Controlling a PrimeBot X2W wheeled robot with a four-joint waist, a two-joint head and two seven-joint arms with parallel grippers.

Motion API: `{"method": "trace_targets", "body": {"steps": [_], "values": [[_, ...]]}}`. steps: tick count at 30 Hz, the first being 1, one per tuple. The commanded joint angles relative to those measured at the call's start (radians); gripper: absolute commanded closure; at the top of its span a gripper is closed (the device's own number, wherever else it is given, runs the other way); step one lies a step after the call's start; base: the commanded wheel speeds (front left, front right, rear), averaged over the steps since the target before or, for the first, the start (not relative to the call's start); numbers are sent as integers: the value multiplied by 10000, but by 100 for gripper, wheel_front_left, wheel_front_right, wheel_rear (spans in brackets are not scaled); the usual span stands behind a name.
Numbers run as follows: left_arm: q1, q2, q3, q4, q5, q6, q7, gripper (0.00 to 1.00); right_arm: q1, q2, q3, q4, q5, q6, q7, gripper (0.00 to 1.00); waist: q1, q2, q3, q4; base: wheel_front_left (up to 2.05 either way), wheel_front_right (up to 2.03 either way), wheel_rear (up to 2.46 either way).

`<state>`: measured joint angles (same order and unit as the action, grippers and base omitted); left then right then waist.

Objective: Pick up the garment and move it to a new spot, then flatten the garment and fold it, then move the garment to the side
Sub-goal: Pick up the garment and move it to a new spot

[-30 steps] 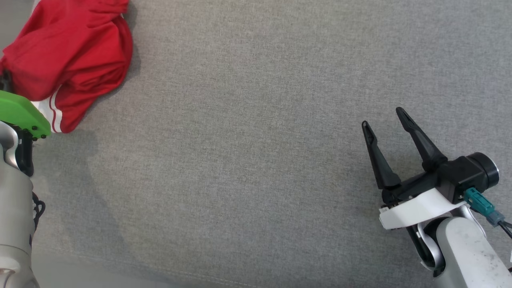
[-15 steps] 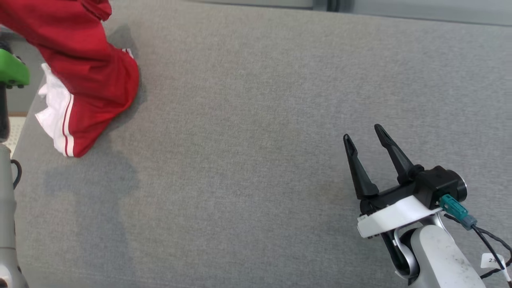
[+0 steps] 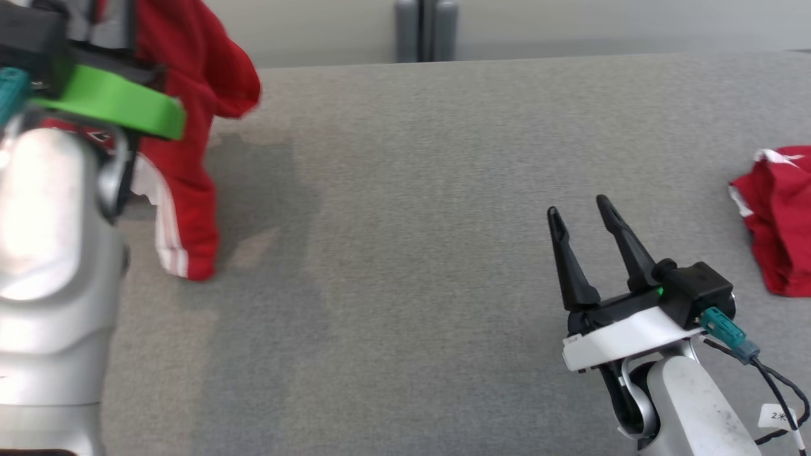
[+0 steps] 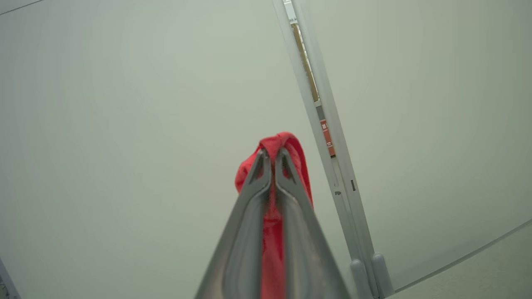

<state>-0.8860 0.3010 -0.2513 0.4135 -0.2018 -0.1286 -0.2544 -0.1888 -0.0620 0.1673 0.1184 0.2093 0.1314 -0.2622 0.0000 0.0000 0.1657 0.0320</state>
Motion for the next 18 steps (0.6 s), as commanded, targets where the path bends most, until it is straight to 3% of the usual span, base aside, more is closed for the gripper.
{"method": "trace_targets", "body": {"steps": [1, 10, 14, 18], "values": [[89, -198, -184, -121, 83, 91, 39, 100, 124, 20, -124, -27, 30, -16, -32, 0, 0, 0, -326, -844, 0, 0, 0], [937, -2249, -1873, -133, 183, 773, -4, 100, 109, 105, -224, -100, 103, -16, -32, 0, 0, 0, -221, -2018, 0, 0, 0], [1266, -2474, -2773, 30, -225, 1123, -34, 100, -33, 111, -234, -144, 197, -16, -32, 0, 0, 0, -153, -2408, 0, 0, 0], [1352, -2481, -4562, -210, -1115, 2177, -74, 100, -83, 111, -310, -143, 384, -16, -32, 0, 0, 0, -121, -2785, 0, 0, 0]]}}
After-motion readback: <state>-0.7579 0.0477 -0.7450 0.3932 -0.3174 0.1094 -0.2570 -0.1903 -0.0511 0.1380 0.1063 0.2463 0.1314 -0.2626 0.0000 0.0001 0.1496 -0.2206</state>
